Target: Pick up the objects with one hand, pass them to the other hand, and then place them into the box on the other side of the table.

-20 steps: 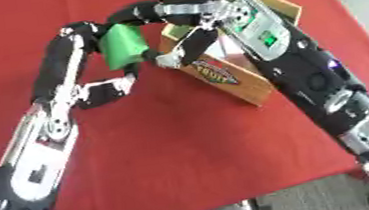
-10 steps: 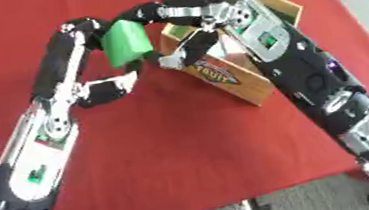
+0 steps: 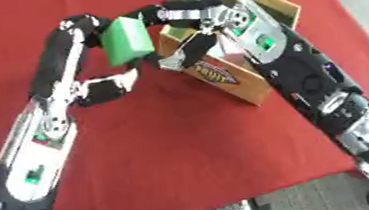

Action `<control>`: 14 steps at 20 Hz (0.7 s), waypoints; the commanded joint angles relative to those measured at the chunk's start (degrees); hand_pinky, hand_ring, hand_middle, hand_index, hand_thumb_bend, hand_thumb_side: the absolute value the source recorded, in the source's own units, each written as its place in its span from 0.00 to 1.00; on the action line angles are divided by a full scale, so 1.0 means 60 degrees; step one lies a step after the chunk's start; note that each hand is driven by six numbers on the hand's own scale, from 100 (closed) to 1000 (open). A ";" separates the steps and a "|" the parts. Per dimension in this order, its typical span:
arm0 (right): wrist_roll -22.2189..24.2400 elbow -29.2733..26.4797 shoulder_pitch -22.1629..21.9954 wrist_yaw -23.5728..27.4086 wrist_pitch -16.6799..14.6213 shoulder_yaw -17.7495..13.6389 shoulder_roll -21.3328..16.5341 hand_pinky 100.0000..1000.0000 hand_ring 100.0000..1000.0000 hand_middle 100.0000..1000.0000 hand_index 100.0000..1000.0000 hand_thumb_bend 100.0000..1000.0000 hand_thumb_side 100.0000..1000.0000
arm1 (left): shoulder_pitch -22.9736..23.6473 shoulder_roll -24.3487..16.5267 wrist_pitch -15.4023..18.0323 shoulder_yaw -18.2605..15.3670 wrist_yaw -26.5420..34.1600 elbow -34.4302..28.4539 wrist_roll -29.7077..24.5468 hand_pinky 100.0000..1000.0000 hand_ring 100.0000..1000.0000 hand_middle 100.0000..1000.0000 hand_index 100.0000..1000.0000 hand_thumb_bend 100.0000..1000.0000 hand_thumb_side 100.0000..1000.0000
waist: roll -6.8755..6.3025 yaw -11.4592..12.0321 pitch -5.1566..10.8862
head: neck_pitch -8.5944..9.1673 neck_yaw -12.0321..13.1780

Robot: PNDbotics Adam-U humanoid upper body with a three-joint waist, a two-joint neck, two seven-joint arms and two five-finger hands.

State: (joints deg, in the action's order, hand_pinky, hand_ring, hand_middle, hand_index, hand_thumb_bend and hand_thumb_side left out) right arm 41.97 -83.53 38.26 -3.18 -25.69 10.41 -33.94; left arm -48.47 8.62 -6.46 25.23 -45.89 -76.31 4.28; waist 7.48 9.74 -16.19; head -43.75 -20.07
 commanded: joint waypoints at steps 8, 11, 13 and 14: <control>0.1666 -0.0265 0.0116 0.0406 -0.1357 -0.0190 -0.0157 0.96 1.00 0.92 1.00 0.00 0.13 | -0.0168 0.0158 0.0013 0.0078 0.0009 -0.0023 -0.0128 0.58 0.49 0.48 0.43 0.00 0.00 | -0.0030 -0.0070 0.0146 | -0.0057 -0.0022; 0.1666 -0.0300 0.0112 0.0448 -0.1330 -0.0158 -0.0164 0.96 1.00 0.92 1.00 0.00 0.12 | -0.0172 0.0166 -0.0015 0.0070 0.0000 0.0037 -0.0142 0.58 0.52 0.48 0.44 0.00 0.00 | -0.0033 -0.0084 0.0140 | -0.0027 -0.0012; 0.1666 -0.0306 0.0111 0.0468 -0.1315 -0.0146 -0.0158 0.96 1.00 0.92 1.00 0.00 0.12 | -0.0178 0.0173 -0.0023 0.0068 0.0001 0.0053 -0.0140 0.58 0.52 0.48 0.44 0.00 0.00 | -0.0033 -0.0086 0.0141 | -0.0002 -0.0034; 0.1666 -0.0307 0.0110 0.0477 -0.1306 -0.0141 -0.0155 0.96 1.00 0.92 1.00 0.00 0.12 | -0.0180 0.0175 -0.0024 0.0069 0.0001 0.0057 -0.0139 0.58 0.52 0.48 0.44 0.00 0.00 | -0.0032 -0.0086 0.0142 | 0.0004 -0.0041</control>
State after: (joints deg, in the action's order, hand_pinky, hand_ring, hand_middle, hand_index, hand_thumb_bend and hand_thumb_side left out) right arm 43.04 -83.69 38.01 -1.00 -24.62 10.31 -33.83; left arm -48.46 8.67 -6.65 25.24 -45.86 -75.62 3.66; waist 7.46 9.42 -16.24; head -43.75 -20.11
